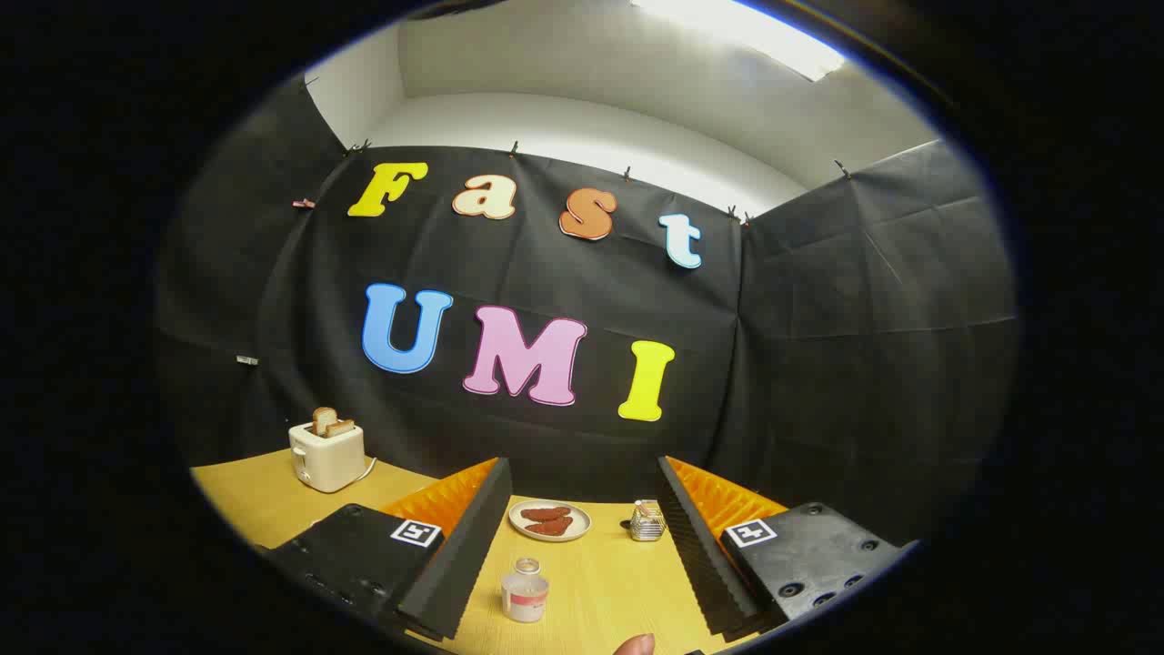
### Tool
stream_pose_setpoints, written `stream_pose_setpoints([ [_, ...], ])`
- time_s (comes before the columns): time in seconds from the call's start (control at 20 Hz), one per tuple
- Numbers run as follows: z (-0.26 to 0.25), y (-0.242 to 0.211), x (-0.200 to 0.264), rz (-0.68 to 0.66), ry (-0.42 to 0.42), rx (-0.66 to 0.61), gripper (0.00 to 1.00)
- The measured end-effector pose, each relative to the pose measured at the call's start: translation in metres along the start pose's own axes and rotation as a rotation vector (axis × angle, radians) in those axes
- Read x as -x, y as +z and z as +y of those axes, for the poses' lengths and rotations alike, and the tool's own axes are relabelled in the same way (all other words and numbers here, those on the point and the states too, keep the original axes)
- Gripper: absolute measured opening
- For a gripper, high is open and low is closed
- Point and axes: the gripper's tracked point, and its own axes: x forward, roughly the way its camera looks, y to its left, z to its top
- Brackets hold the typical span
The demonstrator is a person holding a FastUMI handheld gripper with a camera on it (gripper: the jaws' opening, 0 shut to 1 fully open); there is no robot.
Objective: Take the bottle from table, then pour the juice into the cup, finally place the bottle on the coaster
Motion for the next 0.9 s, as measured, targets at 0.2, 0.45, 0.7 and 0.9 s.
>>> stream_pose_setpoints([
  [0.2, 0.002, -0.007, -0.003, 0.013, -0.002, -0.005, 0.97],
  [0.45, 0.007, -0.012, -0.003, 0.022, 0.002, -0.017, 0.97],
  [0.7, 0.011, -0.015, -0.003, 0.028, 0.011, -0.022, 0.97],
  [0.9, 0.013, -0.016, -0.004, 0.03, 0.016, -0.02, 0.97],
])
